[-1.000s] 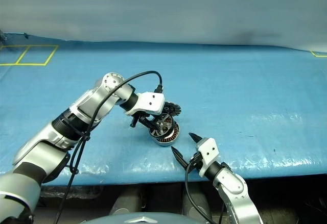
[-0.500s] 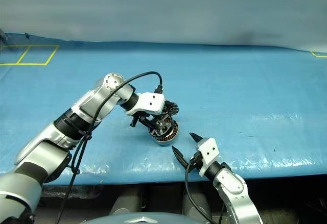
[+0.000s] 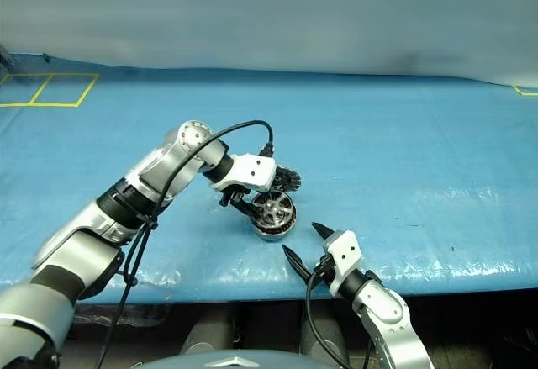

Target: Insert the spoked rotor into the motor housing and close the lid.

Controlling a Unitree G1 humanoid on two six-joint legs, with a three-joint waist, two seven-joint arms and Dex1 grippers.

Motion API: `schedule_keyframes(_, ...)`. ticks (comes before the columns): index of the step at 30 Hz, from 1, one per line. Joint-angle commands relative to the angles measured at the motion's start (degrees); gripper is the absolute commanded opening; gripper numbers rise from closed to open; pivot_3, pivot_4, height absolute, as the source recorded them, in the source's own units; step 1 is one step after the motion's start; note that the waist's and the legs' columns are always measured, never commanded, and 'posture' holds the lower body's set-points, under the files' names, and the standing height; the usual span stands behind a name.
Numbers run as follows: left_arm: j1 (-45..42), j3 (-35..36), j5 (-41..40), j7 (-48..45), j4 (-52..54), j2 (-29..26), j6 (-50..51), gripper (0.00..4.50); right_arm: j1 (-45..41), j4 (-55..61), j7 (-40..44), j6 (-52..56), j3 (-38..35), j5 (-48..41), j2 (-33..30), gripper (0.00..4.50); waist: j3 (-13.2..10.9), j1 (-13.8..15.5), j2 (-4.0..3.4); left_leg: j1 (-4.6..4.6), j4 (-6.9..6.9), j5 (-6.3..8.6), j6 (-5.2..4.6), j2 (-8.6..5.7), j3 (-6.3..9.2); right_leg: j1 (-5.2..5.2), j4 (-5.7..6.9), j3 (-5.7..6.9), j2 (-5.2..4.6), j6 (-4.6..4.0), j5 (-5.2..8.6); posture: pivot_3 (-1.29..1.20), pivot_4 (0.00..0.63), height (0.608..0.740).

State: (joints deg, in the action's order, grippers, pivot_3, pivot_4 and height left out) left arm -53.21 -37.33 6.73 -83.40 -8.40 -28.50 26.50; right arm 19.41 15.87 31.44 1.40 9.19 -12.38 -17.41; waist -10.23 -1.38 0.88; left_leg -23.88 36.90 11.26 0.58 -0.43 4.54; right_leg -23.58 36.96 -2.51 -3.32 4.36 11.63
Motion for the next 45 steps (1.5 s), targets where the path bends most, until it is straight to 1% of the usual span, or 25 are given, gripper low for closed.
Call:
schedule_keyframes(1,-1.0,0.2,0.5,-0.1,0.2,0.5,-1.0,3.58,0.1,1.8,0.3,-1.3,-0.4,-0.5,-0.1,4.5,0.0,0.0,0.0,0.0,-0.01,0.01,-0.01,0.0,0.0,0.0,0.0,0.0,0.0,0.0,0.0,0.0,0.15,0.74)
schedule_keyframes(3,-1.0,0.2,0.5,-0.1,0.1,0.5,-1.1,4.27,0.1,1.7,0.3,-1.3,-0.4,-0.4,-0.2,4.5,0.0,-0.1,0.0,0.0,-0.02,0.01,-0.02,0.0,-0.01,-0.02,0.0,0.0,0.0,0.0,0.0,0.0,0.15,0.74)
schedule_keyframes(4,-1.0,0.3,0.5,-0.1,0.2,0.6,-1.1,4.48,0.0,1.7,0.3,-1.3,-0.4,-0.4,-0.2,4.5,0.0,-0.1,0.0,0.0,-0.03,0.02,-0.02,0.0,0.0,-0.02,0.0,0.0,0.0,0.0,0.0,0.0,0.15,0.74)
schedule_keyframes(7,-1.2,1.1,-0.1,0.1,0.7,0.7,-0.8,4.48,-0.1,1.7,0.3,-1.1,-0.4,-0.4,-0.3,4.5,0.0,0.0,0.0,0.0,-0.02,0.02,-0.02,0.0,-0.01,-0.01,0.0,0.0,0.0,0.0,0.0,0.0,0.15,0.74)
schedule_keyframes(10,-0.8,3.1,-2.2,-0.4,3.3,0.0,0.6,4.48,-0.2,2.1,0.4,-0.9,-0.5,-0.5,-0.6,4.5,0.0,-0.1,0.0,0.0,0.0,0.02,-0.03,0.0,-0.01,-0.01,0.0,0.0,0.0,0.0,0.0,0.0,0.15,0.74)
schedule_keyframes(13,1.7,5.2,-4.7,-1.5,8.4,-2.9,2.2,3.87,-0.2,2.6,0.5,-0.6,-0.9,-0.8,-1.0,4.5,0.0,-0.2,-0.01,-0.01,-0.02,0.02,-0.03,0.01,-0.01,-0.03,0.0,-0.01,-0.01,0.0,0.0,0.0,0.15,0.74)
schedule_keyframes(19,10.7,10.7,-11.1,-0.6,20.8,-9.2,6.8,1.84,-0.1,5.8,-0.2,3.0,-3.0,-0.1,-4.4,4.5,0.0,-0.5,-0.03,0.04,-0.16,0.02,-0.03,0.02,-0.03,-0.05,-0.01,-0.02,-0.02,-0.03,0.02,0.0,0.15,0.74)
schedule_keyframes(22,18.3,16.4,-14.8,3.1,26.0,-11.4,7.8,0.85,-0.8,10.3,-1.0,9.0,-5.6,-1.3,-7.3,4.5,0.0,-0.6,-0.04,0.07,-0.16,0.02,-0.03,0.02,-0.08,-0.05,-0.01,-0.06,-0.07,-0.03,0.01,0.0,0.15,0.74)
schedule_keyframes(24,24.6,21.1,-16.5,7.6,27.8,-10.9,5.1,0.18,-2.1,13.4,-1.1,13.5,-6.5,-1.2,-9.6,4.11,0.0,-0.5,-0.04,0.08,-0.1,0.03,-0.03,0.03,-0.06,-0.01,-0.01,-0.04,-0.08,-0.03,0.01,0.0,0.15,0.74)
schedule_keyframes(25,28.1,23.3,-16.7,10.5,28.7,-10.4,3.8,0.0,-3.0,14.9,-0.9,15.8,-6.7,-1.3,-10.9,3.88,0.0,-0.4,-0.04,0.09,-0.07,0.03,-0.03,0.03,-0.04,0.02,-0.01,-0.01,-0.08,-0.02,0.01,0.0,0.15,0.74)
schedule_keyframes(27,34.1,26.2,-17.5,14.4,30.8,-9.7,2.6,0.0,-4.9,17.4,-0.3,19.0,-6.4,-1.6,-12.5,3.18,0.0,-0.2,-0.03,0.12,-0.05,0.03,-0.03,0.05,-0.06,0.04,0.0,-0.01,-0.09,-0.02,0.01,0.0,0.15,0.74)
schedule_keyframes(29,40.7,28.8,-18.0,18.8,33.1,-8.5,1.7,0.0,-8.0,19.7,-0.2,21.8,-5.7,-2.8,-12.6,2.59,0.0,-0.3,-0.04,0.12,-0.03,0.03,-0.03,0.06,-0.07,0.04,-0.01,-0.01,-0.1,-0.02,0.01,0.0,0.15,0.74)
schedule_keyframes(32,51.2,32.7,-17.6,26.5,35.4,-5.0,-3.0,0.0,-14.4,20.9,-0.6,26.8,-3.2,-5.5,-10.2,1.56,0.0,-0.1,-0.03,0.14,-0.08,0.03,-0.03,0.13,-0.09,0.02,-0.03,-0.02,-0.14,-0.02,0.01,0.0,0.15,0.74)
schedule_keyframes(33,54.6,33.7,-16.9,29.2,36.5,-3.5,-5.6,0.0,-16.5,20.6,-0.8,28.5,-1.8,-5.8,-9.2,1.29,0.0,-0.2,-0.01,0.12,-0.07,0.03,-0.03,0.13,-0.08,0.02,-0.03,0.0,-0.15,-0.02,0.01,0.0,0.15,0.74)
schedule_keyframes(36,61.4,34.7,-16.9,34.7,38.7,0.3,-9.2,0.0,-21.0,18.7,-1.7,32.2,0.7,-5.9,-7.0,0.25,0.0,0.6,0.02,0.11,-0.08,0.04,-0.02,0.29,-0.05,0.03,-0.05,0.02,-0.17,-0.02,0.01,0.0,0.15,0.74)
schedule_keyframes(37,63.2,34.5,-16.5,36.3,38.8,1.3,-10.9,0.0,-22.4,17.7,-2.0,33.3,1.3,-5.7,-6.4,0.02,0.0,0.8,0.01,0.1,-0.07,0.04,-0.02,0.28,-0.03,0.02,-0.07,0.03,-0.19,-0.03,0.01,0.0,0.15,0.74)
schedule_keyframes(40,67.6,33.9,-16.5,40.3,38.9,4.3,-13.4,0.0,-26.0,14.4,-2.2,35.6,3.0,-5.0,-5.2,0.02,0.0,0.7,0.02,0.11,-0.03,0.06,-0.02,0.26,-0.08,-0.01,-0.14,0.02,-0.21,-0.02,0.01,0.0,0.15,0.74)
schedule_keyframes(45,71.8,32.7,-17.2,45.1,38.6,8.6,-17.4,0.0,-28.8,8.9,-0.9,34.9,5.0,-3.9,-4.4,0.02,0.0,0.6,0.01,0.05,-0.02,0.11,-0.02,0.28,-0.15,-0.06,-0.16,0.01,-0.24,-0.02,0.01,0.0,0.15,0.74)
